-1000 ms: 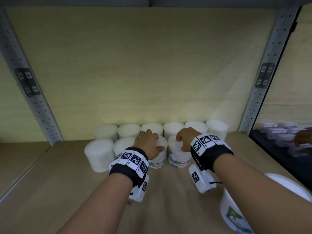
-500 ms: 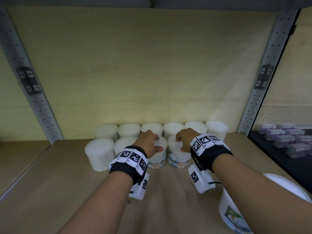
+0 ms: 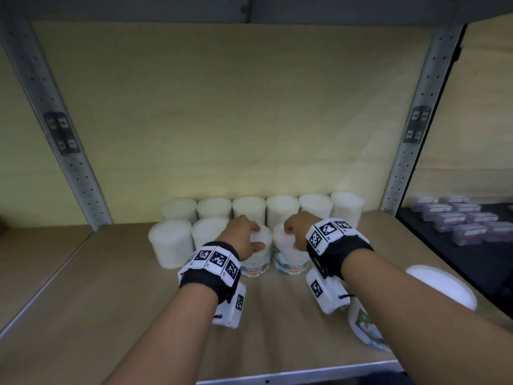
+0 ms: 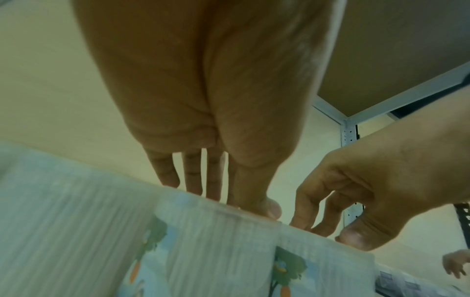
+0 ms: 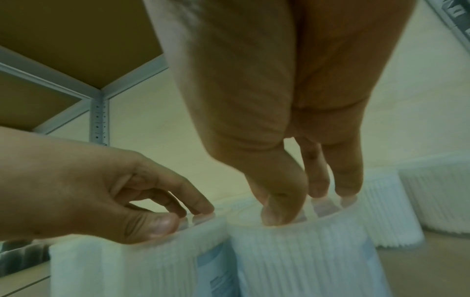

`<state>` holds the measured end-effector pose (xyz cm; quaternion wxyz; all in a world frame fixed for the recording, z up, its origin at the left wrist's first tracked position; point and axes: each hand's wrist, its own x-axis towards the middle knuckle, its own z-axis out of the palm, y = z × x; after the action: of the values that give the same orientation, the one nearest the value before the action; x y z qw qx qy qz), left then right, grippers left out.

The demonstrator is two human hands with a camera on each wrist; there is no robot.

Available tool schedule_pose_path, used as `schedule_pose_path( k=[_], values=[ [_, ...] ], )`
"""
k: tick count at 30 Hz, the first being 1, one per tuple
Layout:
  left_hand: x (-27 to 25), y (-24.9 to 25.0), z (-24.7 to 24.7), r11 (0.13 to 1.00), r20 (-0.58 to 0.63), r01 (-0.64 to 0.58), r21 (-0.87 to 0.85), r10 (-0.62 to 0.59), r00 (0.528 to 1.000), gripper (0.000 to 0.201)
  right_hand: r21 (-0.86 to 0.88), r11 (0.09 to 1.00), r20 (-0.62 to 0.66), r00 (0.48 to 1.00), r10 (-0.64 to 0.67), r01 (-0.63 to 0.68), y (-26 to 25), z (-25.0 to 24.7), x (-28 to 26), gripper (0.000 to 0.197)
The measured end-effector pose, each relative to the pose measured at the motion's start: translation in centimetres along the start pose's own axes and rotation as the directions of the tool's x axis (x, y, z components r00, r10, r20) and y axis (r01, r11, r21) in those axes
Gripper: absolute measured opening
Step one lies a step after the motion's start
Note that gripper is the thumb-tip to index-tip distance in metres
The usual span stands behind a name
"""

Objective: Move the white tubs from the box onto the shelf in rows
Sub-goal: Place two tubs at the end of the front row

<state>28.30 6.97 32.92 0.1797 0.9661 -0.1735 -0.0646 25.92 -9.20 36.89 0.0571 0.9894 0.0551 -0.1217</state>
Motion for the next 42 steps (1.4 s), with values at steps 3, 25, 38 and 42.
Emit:
schedule_pose_path(
  k=[3,25,38,42],
  values=[
    [-1.8,0.2,0.0,1.0,0.001,-0.008,-0.004,0.008,1.0,0.053,-0.014,1.0,-0.005,1.0,-0.009,0.009,-0.6,0.4,-1.5,0.046],
    [-12.1,2.2,2.0,0.995,-0.001,-0.093,-0.046,0.093,0.996,0.053,0.107,0.993,-0.011,0.998,-0.058,0.059,0.0,3.7,-11.5,0.053],
    [-14.2,4.1,2.6,0.991,-0.021,-0.114,-0.072,0.112,0.993,0.051,0.176,0.981,0.009,0.996,-0.088,0.085,1.5,3.6,-15.0,0.052],
    [-14.2,4.2,2.9,0.989,-0.041,-0.117,-0.085,0.114,0.993,0.051,0.197,0.977,0.008,0.996,-0.087,0.084,1.8,3.7,-15.1,0.051]
  ],
)
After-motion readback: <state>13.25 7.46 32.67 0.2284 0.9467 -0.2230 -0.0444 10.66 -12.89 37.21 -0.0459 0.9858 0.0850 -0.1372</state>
